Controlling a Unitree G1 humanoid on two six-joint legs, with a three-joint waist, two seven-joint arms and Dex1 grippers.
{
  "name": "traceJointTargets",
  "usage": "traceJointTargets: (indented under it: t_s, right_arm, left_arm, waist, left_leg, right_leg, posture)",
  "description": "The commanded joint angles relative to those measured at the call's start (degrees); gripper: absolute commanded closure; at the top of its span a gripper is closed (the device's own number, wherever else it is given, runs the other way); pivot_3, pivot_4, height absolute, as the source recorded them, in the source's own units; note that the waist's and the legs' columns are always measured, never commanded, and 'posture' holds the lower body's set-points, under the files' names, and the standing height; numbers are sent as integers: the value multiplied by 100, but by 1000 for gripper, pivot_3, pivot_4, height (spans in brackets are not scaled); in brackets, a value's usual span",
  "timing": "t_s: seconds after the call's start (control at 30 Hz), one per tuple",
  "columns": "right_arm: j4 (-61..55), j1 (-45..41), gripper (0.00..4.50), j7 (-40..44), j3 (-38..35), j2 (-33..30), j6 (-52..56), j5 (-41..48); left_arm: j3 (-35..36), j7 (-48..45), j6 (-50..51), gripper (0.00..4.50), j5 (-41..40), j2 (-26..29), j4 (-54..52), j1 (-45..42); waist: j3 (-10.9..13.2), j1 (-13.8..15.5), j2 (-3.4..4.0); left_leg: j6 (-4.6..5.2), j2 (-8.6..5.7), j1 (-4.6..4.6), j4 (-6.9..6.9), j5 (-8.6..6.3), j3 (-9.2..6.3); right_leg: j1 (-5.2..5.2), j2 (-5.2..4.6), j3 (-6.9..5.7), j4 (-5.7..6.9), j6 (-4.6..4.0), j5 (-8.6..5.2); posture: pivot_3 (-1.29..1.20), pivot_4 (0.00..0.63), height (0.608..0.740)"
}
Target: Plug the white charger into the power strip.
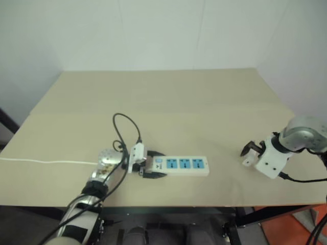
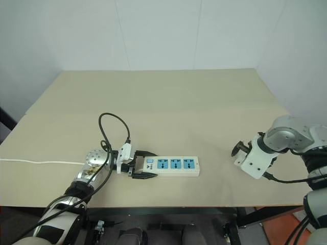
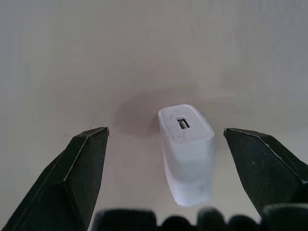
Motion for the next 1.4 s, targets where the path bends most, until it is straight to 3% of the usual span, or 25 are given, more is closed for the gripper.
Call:
traceJointTargets:
  t_s: [0.03,0.47,0.57,0.87,1.0,1.1,1.2,1.33,1.4]
  right_arm:
    - [200,-306,0,-446,100,80,-86,-454]
    - [685,-744,0,-1210,633,334,-302,-1276]
    - [672,-708,550,-1244,692,363,-327,-1319]
    - [428,-524,3379,-1221,841,490,-332,-1289]
    - [224,-329,3393,-1116,795,514,-296,-1049]
    - [-52,-64,3393,-772,626,419,-49,-357]
    - [-594,288,3393,-30,346,227,646,1003]
    - [-1952,866,3393,1270,-408,-8,3002,3563]
    - [-2458,998,3393,1518,-805,-42,4052,4377]
  left_arm:
    - [-222,76,130,1187,261,11,71,183]
    - [-208,239,278,1187,233,71,-223,402]
    - [-211,271,273,1187,237,80,-233,430]
    - [-215,304,229,1187,273,116,-118,374]
    - [-221,328,214,1187,299,115,-63,329]
    - [-231,338,198,1187,313,119,-30,306]
    - [-239,322,181,1187,311,110,18,268]
    - [-268,263,109,1187,332,80,165,154]
    - [-285,234,63,1187,349,69,254,91]
  waist:
    - [0,-5,0]
    - [-1,-36,-3]
    - [-4,-39,-8]
    - [-28,-71,-46]
    - [-40,-73,-67]
    - [-41,-77,-82]
    - [-41,-80,-83]
    - [-34,-67,-69]
    - [-26,-42,-53]
  left_leg:
    - [0,0,0,-1,0,-1]
    - [0,-1,5,-5,0,-2]
    - [0,-1,6,-5,0,-2]
    - [0,0,29,-17,0,-1]
    - [0,1,45,-25,0,-1]
    - [0,3,83,-35,0,-1]
    - [0,10,104,-45,0,-3]
    - [0,10,96,-46,0,-5]
    - [0,7,93,-46,0,-4]
  right_leg:
    - [0,0,0,0,0,0]
    - [3,-1,0,-1,-4,2]
    - [5,-1,0,-1,-4,2]
    - [17,1,3,1,-5,-3]
    - [28,2,4,0,-2,-10]
    - [68,2,3,-7,-6,-28]
    - [100,3,-1,-33,-29,-41]
    - [104,3,0,-42,-18,-27]
    - [102,0,2,-45,-12,-7]
  posture:
    - [0,150,740]
    - [0,150,740]
    - [0,150,740]
    - [0,150,740]
    - [0,150,740]
    - [0,150,740]
    - [0,150,740]
    - [0,150,740]
    - [0,150,740]
